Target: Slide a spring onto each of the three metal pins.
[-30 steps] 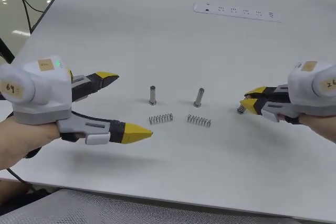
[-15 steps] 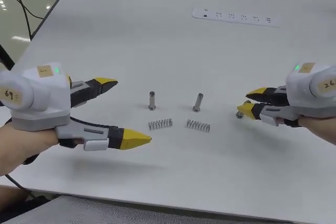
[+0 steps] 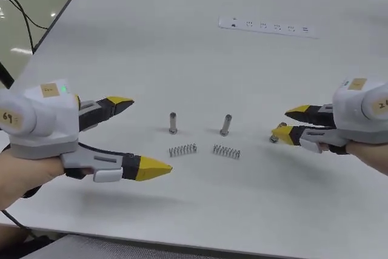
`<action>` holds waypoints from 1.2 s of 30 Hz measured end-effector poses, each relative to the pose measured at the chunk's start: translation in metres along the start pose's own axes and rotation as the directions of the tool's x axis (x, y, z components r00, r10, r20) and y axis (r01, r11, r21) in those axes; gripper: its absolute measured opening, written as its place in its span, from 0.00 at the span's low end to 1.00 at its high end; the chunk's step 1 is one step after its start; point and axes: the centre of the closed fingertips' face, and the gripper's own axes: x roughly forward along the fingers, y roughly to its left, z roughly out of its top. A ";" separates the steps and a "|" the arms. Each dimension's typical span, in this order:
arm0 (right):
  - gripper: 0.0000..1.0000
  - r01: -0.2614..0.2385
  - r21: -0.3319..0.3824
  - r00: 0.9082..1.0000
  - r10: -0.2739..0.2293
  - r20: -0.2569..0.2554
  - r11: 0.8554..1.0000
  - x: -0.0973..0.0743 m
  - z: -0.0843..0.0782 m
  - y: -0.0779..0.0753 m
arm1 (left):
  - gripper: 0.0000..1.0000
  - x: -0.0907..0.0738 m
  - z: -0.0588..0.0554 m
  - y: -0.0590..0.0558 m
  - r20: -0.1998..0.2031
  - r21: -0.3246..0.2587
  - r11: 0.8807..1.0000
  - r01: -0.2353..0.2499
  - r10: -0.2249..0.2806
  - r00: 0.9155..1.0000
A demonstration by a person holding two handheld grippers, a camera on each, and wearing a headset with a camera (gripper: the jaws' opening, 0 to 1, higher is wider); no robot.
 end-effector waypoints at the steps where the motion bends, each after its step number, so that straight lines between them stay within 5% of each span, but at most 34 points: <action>1: 0.31 0.000 0.003 1.000 0.000 0.002 1.000 0.000 0.000 0.000 | 0.95 0.000 0.000 0.000 0.001 0.000 1.000 -0.001 0.001 1.000; 26: 0.32 -0.019 -0.070 0.997 0.024 0.072 0.997 -0.020 0.027 0.030 | 0.95 0.000 -0.003 -0.001 -0.002 0.004 1.000 0.006 -0.006 1.000; 36: 0.27 -0.077 -0.151 0.997 0.080 0.013 0.986 -0.017 0.023 0.051 | 0.96 -0.003 -0.006 0.001 -0.005 0.001 1.000 0.000 0.000 1.000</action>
